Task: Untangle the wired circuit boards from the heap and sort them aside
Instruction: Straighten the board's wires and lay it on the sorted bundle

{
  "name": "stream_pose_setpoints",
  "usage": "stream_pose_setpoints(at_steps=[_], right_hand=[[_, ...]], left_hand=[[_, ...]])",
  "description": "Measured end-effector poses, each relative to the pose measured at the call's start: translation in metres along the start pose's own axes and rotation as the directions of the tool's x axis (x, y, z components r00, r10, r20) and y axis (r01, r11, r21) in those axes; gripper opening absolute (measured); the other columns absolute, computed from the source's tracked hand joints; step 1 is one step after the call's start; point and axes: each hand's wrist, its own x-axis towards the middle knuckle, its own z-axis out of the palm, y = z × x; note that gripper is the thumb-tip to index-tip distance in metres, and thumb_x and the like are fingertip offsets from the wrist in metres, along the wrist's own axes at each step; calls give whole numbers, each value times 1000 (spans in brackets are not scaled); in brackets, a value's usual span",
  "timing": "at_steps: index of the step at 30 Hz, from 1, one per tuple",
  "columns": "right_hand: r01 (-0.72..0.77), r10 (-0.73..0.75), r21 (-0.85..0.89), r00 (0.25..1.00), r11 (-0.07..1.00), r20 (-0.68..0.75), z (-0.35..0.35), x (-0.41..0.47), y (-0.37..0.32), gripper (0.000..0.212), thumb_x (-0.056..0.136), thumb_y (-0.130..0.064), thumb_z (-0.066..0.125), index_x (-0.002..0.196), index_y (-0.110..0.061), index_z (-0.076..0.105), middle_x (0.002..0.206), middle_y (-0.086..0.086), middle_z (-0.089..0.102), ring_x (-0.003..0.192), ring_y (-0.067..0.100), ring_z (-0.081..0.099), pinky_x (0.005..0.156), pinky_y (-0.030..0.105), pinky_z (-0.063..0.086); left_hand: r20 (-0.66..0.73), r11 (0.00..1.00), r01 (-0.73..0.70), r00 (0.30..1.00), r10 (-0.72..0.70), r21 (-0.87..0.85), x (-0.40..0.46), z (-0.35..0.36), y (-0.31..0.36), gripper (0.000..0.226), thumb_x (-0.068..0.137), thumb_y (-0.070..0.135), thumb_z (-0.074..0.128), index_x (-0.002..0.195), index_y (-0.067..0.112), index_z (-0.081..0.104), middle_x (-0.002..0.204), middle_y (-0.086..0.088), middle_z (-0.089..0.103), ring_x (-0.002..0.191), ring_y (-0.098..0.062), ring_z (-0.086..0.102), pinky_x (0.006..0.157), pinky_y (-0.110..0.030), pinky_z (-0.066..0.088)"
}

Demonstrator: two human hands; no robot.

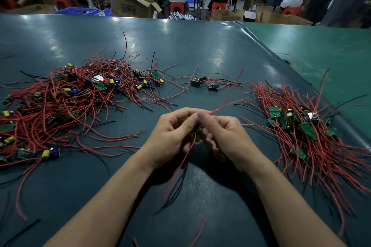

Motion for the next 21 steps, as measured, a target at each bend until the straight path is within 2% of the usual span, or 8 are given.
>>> stream_pose_setpoints(at_steps=[2, 4, 6, 9, 12, 15, 18, 21], right_hand=[[-10, 13, -34, 998, 999, 59, -1, 0, 1, 41, 75, -56, 63, 59, -18, 64, 43, -2, 45, 31, 7, 34, 33, 14, 24], [9, -7, -49, 999, 999, 46, 0, 0, 1, 37, 77, -52, 63, 56, -22, 65, 43, -3, 45, 32, 8, 33, 33, 15, 24], [55, -57, -27, 996, 998, -66, 1, 1, 2, 35, 84, -45, 64, 58, -22, 66, 43, -3, 48, 32, 9, 36, 33, 16, 26], [150, -138, 30, 961, 988, -239, -4, 4, 0, 34, 93, -35, 63, 64, -17, 62, 49, -1, 55, 34, 11, 42, 32, 16, 28], [125, -113, 118, 988, 985, -104, -7, 0, -2, 32, 87, -33, 67, 61, -17, 58, 48, 5, 52, 31, 13, 39, 34, 14, 27], [70, -71, 53, 997, 996, 7, -4, -2, -1, 31, 82, -35, 63, 60, -14, 58, 46, 9, 51, 31, 15, 39, 34, 14, 28], [98, -85, 139, 992, 986, -93, -5, -1, -4, 28, 79, -33, 65, 56, -18, 59, 50, 6, 53, 34, 14, 40, 36, 15, 28], [196, -129, 237, 954, 952, -271, -10, 2, -9, 28, 78, -30, 65, 53, -21, 59, 48, 1, 53, 33, 12, 39, 36, 14, 26]], left_hand=[[21, 1000, 7, 1000, -6, -15, 0, 0, 2, 28, 96, 32, 50, 106, 16, 72, 72, -9, 63, 54, -22, 48, 47, -20, 40], [23, 997, 63, 998, -62, -49, 1, 0, 3, 41, 97, 39, 41, 113, 11, 66, 72, -7, 65, 50, -14, 53, 46, -20, 44], [37, 989, 123, 992, -120, -84, 1, -3, 2, 44, 94, 42, 44, 120, 11, 61, 72, -9, 64, 47, -17, 53, 45, -24, 44], [69, 992, 110, 992, -106, -68, 2, -7, 2, 32, 88, 26, 59, 117, 14, 60, 60, -2, 55, 45, -16, 45, 43, -21, 41], [76, 992, 109, 992, -105, -64, 3, -18, 5, 23, 86, 18, 65, 109, 16, 68, 56, 1, 47, 51, -14, 30, 42, -17, 28], [84, 990, 133, 988, -129, -37, 2, -31, 8, 21, 85, 18, 67, 106, 16, 71, 57, 1, 46, 49, -12, 28, 43, -17, 25], [83, 992, 122, 989, -119, -28, 0, -41, 13, 19, 83, 23, 69, 101, 19, 73, 61, 0, 50, 53, -14, 33, 44, -17, 29], [96, 987, 154, 984, -148, -52, 0, -46, 15, 14, 85, 19, 67, 96, 17, 74, 62, -1, 52, 52, -12, 37, 44, -15, 31]])
